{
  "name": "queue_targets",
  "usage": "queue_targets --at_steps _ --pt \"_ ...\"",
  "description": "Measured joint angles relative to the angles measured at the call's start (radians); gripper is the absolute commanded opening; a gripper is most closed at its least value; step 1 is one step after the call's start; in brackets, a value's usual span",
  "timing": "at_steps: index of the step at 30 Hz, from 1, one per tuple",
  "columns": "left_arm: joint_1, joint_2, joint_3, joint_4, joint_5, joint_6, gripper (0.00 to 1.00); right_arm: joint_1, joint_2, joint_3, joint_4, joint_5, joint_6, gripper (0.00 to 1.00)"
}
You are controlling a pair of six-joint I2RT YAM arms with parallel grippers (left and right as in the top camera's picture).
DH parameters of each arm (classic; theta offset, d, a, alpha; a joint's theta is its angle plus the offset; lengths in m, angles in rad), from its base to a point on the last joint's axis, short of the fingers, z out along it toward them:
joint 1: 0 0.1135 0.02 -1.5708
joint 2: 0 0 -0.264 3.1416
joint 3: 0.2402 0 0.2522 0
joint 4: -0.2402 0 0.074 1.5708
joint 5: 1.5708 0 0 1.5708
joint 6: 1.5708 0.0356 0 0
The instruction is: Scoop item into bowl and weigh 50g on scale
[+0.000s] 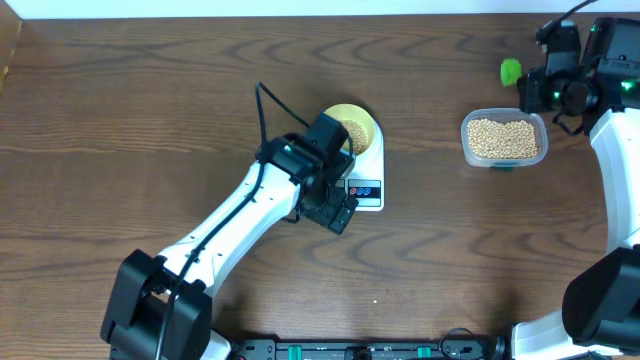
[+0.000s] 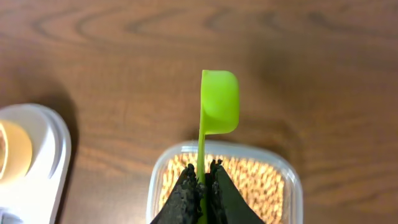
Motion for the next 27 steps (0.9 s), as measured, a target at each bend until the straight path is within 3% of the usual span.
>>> queue_targets --at_steps 12,27 --pt "-0.003 0.000 -0.069 0.127 -0.037 0.007 0.98 0.000 0.000 0.000 -0.154 0.060 0.107 0.01" --pt "-0.003 0.000 -0.135 0.199 -0.083 0.015 0.98 0.000 0.115 -0.001 -0.163 0.207 0.155 0.01"
